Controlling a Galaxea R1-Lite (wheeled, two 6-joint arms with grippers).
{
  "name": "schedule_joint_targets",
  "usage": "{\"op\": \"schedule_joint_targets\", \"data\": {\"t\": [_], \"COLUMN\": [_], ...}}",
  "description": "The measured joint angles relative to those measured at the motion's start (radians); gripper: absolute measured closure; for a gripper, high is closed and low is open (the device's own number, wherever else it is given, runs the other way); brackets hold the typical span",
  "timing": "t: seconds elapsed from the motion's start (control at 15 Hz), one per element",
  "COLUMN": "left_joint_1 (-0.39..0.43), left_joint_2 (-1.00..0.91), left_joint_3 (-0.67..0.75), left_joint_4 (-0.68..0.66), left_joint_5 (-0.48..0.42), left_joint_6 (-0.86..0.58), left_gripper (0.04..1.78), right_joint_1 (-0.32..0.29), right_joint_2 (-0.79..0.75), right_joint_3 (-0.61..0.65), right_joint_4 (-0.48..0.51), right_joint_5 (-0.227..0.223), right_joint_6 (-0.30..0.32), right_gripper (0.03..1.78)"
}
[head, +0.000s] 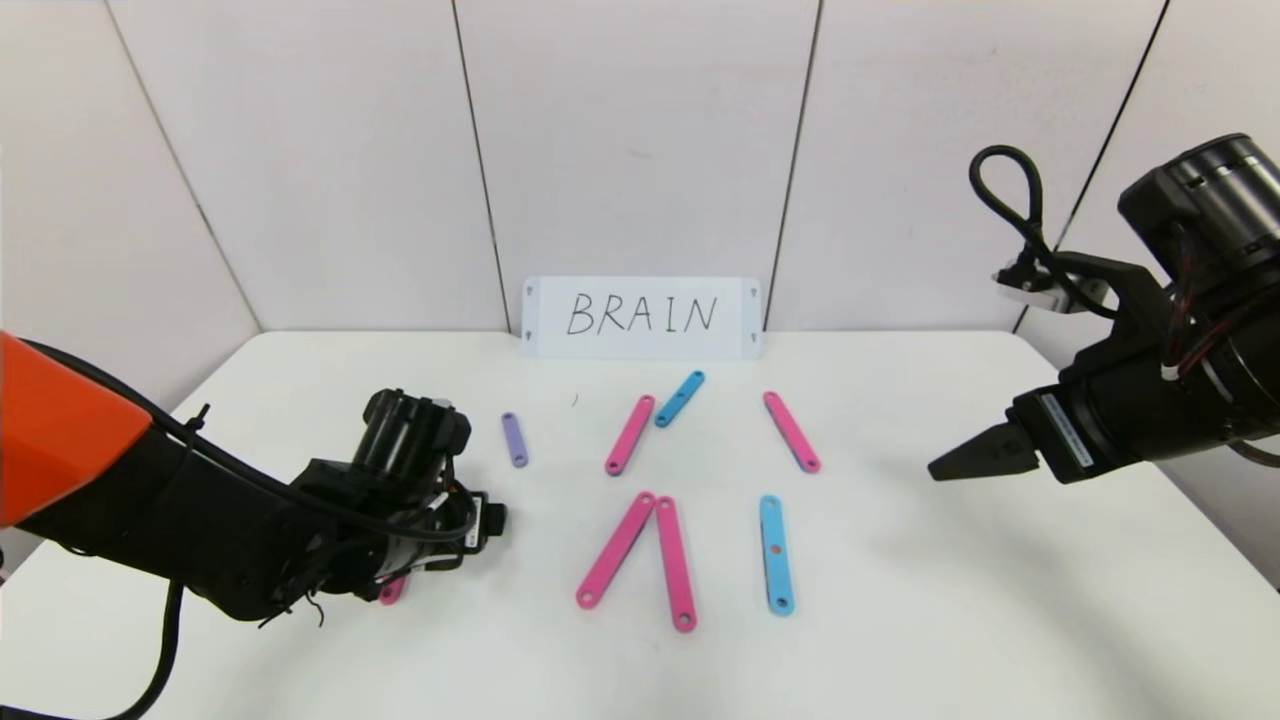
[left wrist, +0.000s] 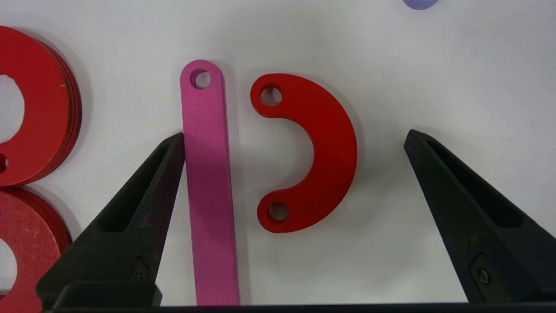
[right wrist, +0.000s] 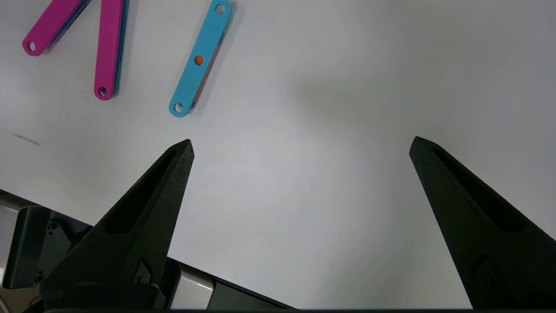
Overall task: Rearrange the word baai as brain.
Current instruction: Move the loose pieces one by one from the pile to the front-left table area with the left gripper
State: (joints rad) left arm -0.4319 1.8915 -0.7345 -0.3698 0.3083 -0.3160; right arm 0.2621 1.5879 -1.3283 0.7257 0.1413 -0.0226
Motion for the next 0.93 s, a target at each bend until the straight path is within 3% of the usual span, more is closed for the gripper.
{"op": "schedule_joint_targets", "data": {"t": [0.93], "left_joint_1": [-0.025], "left_joint_2": [0.004], "left_joint_3": [0.007], "left_joint_4": [0.004], "left_joint_5": [-0.001], "left_joint_6": [-0.001], "left_gripper": [0.08], "right_joint_1": [0.002], "right_joint_2": [0.000], "right_joint_3": [0.003], "right_joint_4": [0.000], "right_joint_5": [0.001], "right_joint_6": [-0.001], "right_gripper": [0.07]}}
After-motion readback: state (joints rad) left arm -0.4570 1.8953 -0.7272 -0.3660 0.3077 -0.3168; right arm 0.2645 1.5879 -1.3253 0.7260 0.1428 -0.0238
